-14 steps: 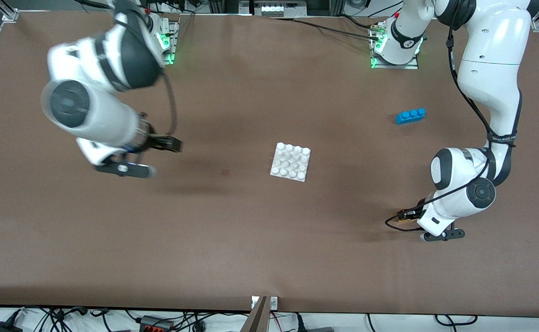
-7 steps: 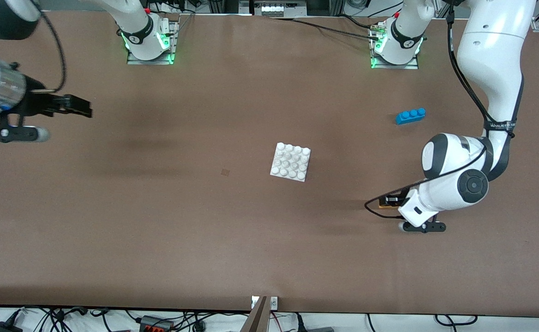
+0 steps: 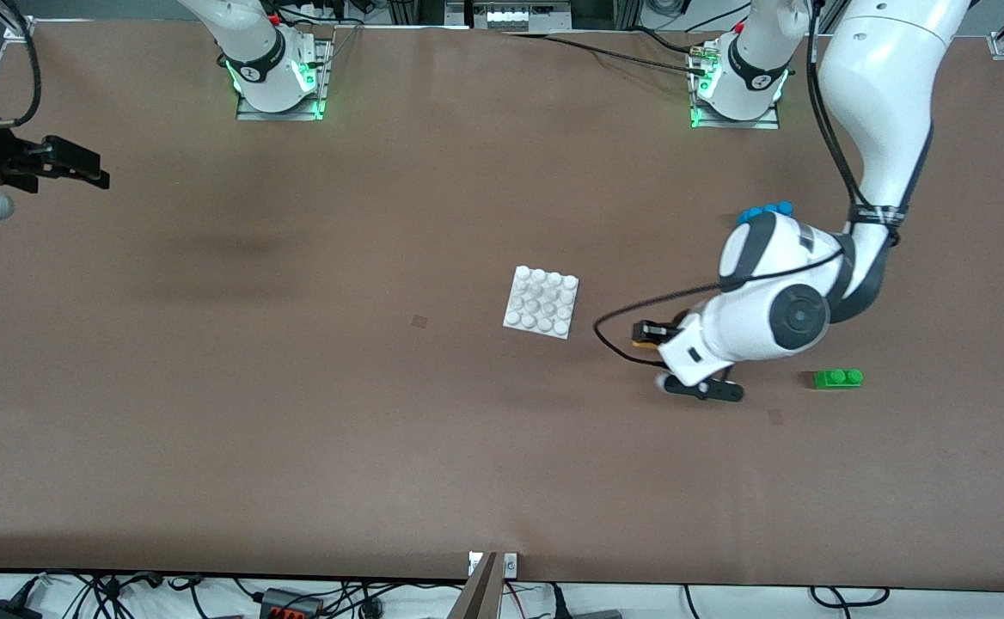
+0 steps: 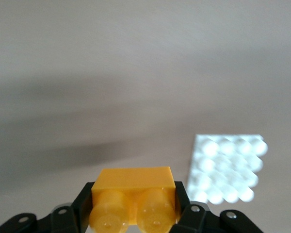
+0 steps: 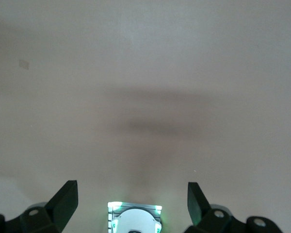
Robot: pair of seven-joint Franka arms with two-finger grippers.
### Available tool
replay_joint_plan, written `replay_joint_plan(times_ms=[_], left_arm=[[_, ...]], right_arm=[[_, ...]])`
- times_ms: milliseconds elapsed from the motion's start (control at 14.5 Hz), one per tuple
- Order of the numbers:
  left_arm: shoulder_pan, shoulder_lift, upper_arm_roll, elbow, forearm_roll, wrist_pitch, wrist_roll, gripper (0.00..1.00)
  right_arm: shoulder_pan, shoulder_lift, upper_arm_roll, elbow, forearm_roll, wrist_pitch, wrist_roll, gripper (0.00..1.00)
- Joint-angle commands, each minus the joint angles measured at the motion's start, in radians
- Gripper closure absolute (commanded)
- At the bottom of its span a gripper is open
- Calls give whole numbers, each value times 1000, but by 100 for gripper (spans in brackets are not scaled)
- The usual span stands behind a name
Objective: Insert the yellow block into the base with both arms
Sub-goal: 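Carry the yellow brick over the white base with the left gripper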
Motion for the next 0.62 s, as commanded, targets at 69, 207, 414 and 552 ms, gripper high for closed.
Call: replay_joint_plan(times_ms=[69, 207, 414, 552], left_arm=[[-96, -26, -7, 1, 69, -16, -59, 50], [-141, -24, -5, 2, 74, 6, -140, 50], [-308, -81, 94, -96, 63, 129, -189, 52], [-340, -131, 128, -221, 54, 256, -186, 52]], right_arm=[[-17, -32, 33, -24, -38, 97, -10, 0], [7, -28, 29, -11, -44, 108, -8, 0], [15, 12, 27, 32, -55, 113, -2, 0], [29, 11, 39, 32, -54, 108, 0, 0]])
